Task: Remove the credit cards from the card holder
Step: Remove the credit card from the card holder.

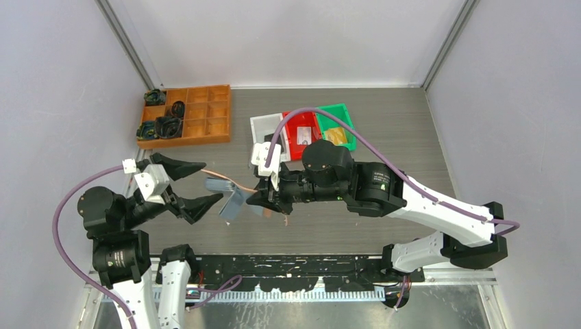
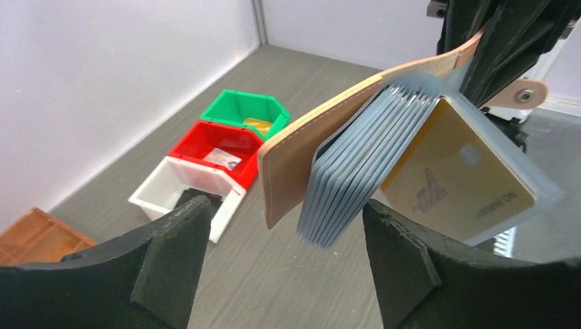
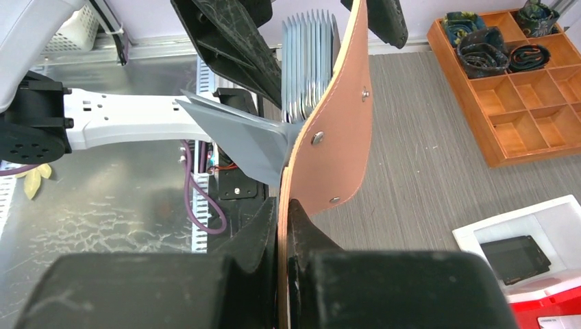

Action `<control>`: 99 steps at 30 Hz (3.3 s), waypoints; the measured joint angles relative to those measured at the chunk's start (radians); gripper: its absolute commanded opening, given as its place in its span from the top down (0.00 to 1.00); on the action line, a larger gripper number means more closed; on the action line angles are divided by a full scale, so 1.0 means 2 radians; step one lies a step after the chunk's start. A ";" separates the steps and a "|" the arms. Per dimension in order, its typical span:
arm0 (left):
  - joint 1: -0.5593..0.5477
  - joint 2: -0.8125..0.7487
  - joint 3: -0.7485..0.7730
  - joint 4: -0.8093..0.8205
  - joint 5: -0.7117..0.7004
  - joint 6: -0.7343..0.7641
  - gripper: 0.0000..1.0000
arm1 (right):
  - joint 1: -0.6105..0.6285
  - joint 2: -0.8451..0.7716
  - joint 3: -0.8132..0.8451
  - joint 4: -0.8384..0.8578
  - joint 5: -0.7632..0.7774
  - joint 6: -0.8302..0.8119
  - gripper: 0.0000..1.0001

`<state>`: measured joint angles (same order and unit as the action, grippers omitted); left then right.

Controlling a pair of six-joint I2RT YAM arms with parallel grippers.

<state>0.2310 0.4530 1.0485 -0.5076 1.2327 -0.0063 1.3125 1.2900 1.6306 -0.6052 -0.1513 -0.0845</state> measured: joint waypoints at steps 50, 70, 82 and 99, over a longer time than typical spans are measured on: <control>-0.010 0.000 0.056 -0.112 0.117 0.032 0.26 | 0.001 -0.005 -0.013 0.044 -0.049 0.005 1.00; -0.012 -0.002 0.032 -0.010 0.072 -0.093 0.70 | 0.001 -0.014 -0.041 0.085 -0.050 0.031 0.83; -0.014 -0.002 0.025 -0.133 -0.020 0.090 1.00 | -0.007 -0.015 -0.094 0.159 0.114 0.070 0.01; -0.019 0.303 0.154 -0.515 -0.142 0.364 1.00 | -0.166 0.028 -0.195 0.264 0.015 0.248 0.00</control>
<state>0.1921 1.0584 1.3563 -1.5383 0.9493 0.7223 0.9798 1.3453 1.2415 -0.0765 -0.1207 0.4110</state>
